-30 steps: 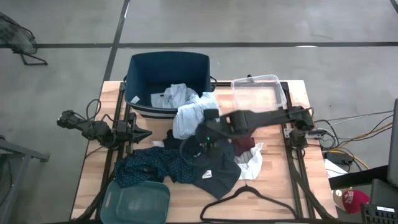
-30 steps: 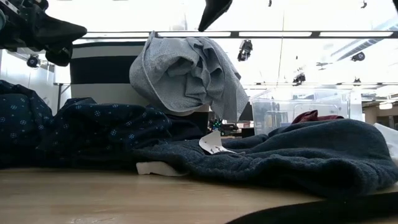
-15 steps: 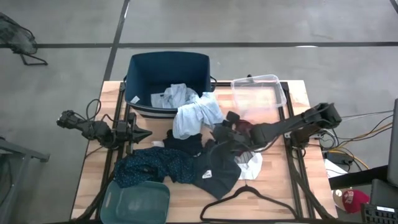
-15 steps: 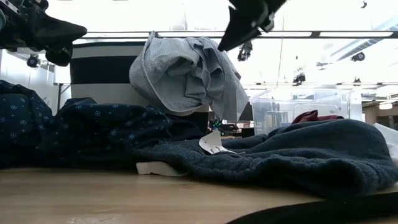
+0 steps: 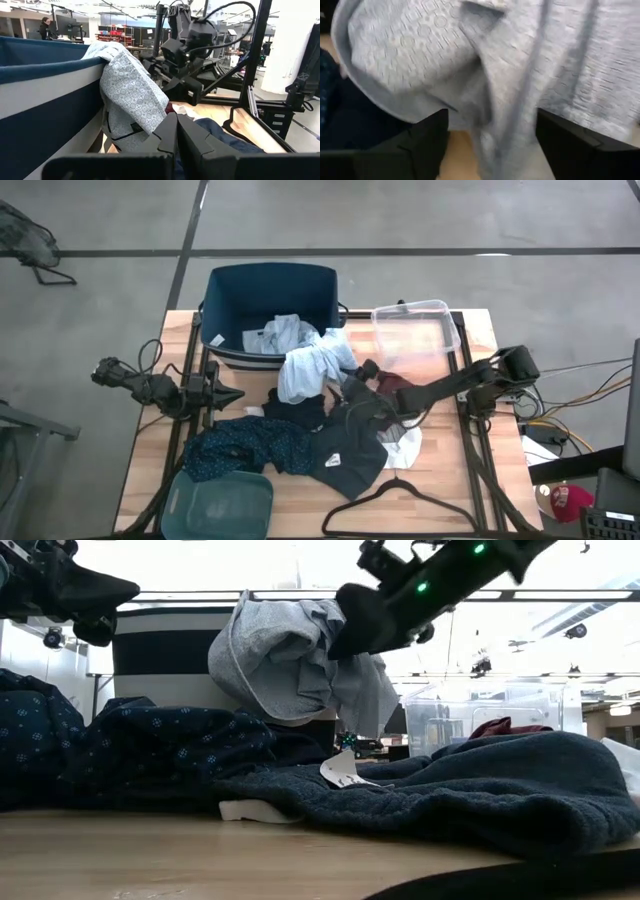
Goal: Pick & Place Cloths
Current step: Put the light blue polo shirt into the blue laundry organizer
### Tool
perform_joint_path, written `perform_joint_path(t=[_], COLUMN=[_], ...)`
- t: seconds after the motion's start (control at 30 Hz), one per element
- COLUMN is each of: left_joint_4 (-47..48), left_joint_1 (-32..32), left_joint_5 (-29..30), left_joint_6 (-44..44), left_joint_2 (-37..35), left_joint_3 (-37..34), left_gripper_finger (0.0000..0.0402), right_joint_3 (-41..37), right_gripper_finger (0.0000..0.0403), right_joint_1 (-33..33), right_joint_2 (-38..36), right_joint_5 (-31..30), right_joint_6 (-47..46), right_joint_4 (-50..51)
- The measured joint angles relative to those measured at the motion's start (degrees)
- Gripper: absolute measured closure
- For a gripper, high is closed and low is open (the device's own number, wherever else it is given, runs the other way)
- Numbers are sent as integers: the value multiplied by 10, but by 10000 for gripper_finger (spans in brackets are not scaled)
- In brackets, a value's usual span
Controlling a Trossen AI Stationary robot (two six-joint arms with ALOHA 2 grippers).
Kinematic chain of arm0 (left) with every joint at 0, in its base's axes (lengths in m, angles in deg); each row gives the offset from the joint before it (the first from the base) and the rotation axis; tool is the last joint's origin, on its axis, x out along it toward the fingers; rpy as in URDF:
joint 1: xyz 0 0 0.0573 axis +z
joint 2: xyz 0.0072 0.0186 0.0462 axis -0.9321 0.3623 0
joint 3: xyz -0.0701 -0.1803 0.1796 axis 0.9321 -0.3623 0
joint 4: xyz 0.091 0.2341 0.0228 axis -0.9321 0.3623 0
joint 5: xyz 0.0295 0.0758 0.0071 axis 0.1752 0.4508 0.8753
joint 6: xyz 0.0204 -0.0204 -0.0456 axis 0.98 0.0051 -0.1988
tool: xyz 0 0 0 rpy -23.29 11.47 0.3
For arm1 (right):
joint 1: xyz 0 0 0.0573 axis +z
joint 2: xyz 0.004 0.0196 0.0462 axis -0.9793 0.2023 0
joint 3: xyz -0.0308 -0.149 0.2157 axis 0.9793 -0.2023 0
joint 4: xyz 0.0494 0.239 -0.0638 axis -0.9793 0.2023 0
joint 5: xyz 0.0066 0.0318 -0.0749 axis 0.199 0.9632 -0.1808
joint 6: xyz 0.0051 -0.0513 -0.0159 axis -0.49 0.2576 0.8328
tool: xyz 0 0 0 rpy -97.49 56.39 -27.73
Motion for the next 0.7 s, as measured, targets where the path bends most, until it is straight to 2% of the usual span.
perform_joint_path(t=[0.23,0.37,0.5,0.7], left_joint_4=[4,4,4,4], left_joint_1=[0,0,0,-1], left_joint_5=[0,0,0,0], left_joint_6=[0,0,0,0], left_joint_2=[3,3,3,4], left_joint_3=[0,0,0,0], left_gripper_finger=[388,388,388,388], right_joint_3=[40,69,91,109], right_gripper_finger=[61,63,115,266], right_joint_1=[-27,-38,-41,-35], right_joint_2=[65,92,105,102], right_joint_5=[-7,-38,-55,-50], right_joint_6=[15,29,37,39], right_joint_4=[-7,-6,2,28])
